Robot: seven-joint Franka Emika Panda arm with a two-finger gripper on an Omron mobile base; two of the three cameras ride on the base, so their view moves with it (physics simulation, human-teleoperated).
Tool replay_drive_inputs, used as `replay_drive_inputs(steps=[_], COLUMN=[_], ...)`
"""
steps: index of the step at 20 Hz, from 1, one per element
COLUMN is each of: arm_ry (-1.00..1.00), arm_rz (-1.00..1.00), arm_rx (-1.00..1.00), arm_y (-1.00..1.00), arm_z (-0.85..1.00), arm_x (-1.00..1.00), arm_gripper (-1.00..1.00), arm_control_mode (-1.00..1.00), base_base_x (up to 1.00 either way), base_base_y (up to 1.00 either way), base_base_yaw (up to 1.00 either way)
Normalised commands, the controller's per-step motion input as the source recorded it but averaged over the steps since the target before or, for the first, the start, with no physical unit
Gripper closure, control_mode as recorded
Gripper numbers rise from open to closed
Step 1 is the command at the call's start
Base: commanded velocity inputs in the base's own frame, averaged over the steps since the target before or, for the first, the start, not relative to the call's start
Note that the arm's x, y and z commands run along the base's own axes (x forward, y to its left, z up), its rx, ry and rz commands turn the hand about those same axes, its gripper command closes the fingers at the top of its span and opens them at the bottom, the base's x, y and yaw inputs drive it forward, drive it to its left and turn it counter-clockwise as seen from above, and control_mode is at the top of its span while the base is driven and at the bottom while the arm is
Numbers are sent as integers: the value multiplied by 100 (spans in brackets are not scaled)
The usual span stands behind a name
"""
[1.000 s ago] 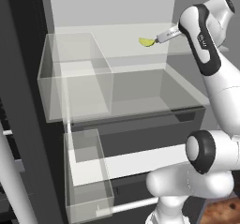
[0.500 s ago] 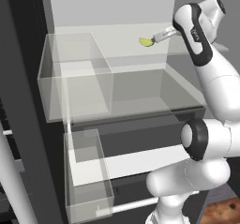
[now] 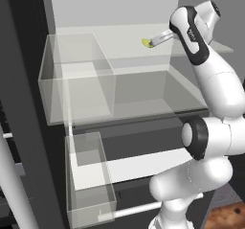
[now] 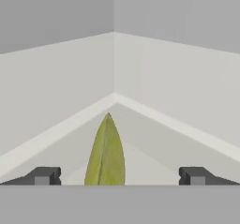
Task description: There is a bowl on the dining counter. Grab a lemon wedge from the fridge and place it in the bowl. Then get the liquor bottle and glass cup from the cabinet and place them next to the bowl.
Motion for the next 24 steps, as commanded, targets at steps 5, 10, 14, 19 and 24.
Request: replay_drive_inputs(steps=[5,10,14,19,24], arm_ry=[0,2,4,2,0], arm_rz=[0,0,1,1,0], arm_rx=[0,0,0,0,0], arm_y=[28,19,9,0,4], arm_z=[-22,-23,-20,-10,-7], arm_x=[7,10,19,11,1], arm_gripper=[-100,-100,100,100,100], arm_control_mode=[-100,-100,-100,-100,-100], base_base_x=[0,0,0,0,0], base_base_y=[0,0,0,0,0], base_base_yaw=[0,0,0,0,0])
